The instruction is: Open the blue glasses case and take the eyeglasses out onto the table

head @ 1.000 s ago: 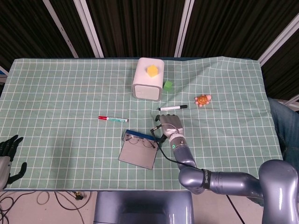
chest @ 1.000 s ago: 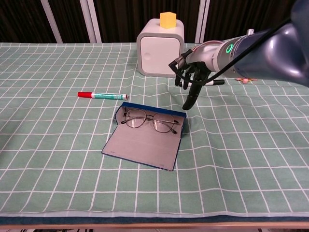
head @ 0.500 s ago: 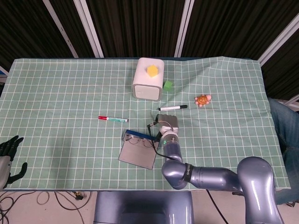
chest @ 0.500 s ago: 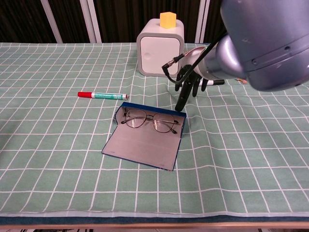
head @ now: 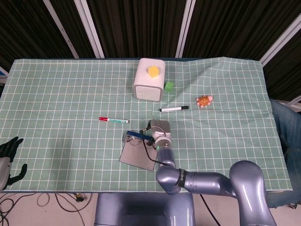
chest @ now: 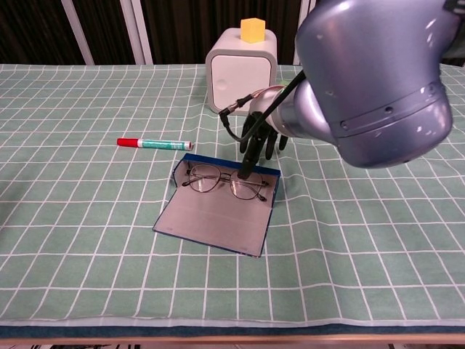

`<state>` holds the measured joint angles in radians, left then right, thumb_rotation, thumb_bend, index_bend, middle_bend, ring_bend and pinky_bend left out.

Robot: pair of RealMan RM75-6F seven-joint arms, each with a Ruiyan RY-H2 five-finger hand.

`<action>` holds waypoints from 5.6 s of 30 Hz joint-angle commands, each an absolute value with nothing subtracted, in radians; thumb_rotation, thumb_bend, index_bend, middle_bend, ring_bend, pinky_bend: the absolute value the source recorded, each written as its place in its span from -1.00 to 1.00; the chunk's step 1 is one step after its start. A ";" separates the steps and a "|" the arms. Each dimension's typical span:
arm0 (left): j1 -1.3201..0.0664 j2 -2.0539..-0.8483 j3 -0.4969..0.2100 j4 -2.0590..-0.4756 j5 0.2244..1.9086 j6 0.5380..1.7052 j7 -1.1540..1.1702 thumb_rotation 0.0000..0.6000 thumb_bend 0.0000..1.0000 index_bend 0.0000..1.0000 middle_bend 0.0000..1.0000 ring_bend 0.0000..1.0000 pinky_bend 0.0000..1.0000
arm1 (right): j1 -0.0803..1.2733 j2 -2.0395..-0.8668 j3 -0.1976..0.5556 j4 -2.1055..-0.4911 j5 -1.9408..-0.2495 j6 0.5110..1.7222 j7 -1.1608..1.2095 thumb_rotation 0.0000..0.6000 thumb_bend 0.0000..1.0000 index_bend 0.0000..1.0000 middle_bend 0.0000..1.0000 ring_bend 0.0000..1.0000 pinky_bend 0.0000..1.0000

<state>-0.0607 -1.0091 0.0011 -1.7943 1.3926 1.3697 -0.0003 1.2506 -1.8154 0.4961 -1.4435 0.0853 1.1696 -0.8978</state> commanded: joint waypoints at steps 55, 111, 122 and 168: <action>-0.064 -1.005 -0.004 -1.805 1.365 1.360 0.000 1.00 -0.09 -0.96 -1.00 -1.00 -1.00 | 1.252 -1.941 0.571 -1.328 0.002 1.131 -0.890 1.00 -0.28 0.01 0.07 -0.15 -0.50; -0.065 -1.003 -0.007 -1.814 1.347 1.354 0.002 1.00 -0.09 -0.96 -1.00 -1.00 -1.00 | 1.061 -1.680 0.377 -1.549 -0.584 0.977 -0.650 1.00 -0.09 0.12 0.14 -0.12 -0.51; -0.065 -1.005 -0.007 -1.813 1.347 1.356 0.008 1.00 -0.09 -0.96 -1.00 -1.00 -1.00 | 1.053 -1.618 0.309 -1.538 -0.746 0.993 -0.643 1.00 -0.09 0.14 0.13 -0.12 -0.52; -0.059 -1.018 -0.010 -1.808 1.352 1.378 0.038 1.00 -0.09 -0.96 -1.00 -1.00 -1.00 | 0.913 -1.357 0.212 -1.249 -0.868 0.748 -0.304 1.00 -0.18 0.14 0.05 -0.16 -0.54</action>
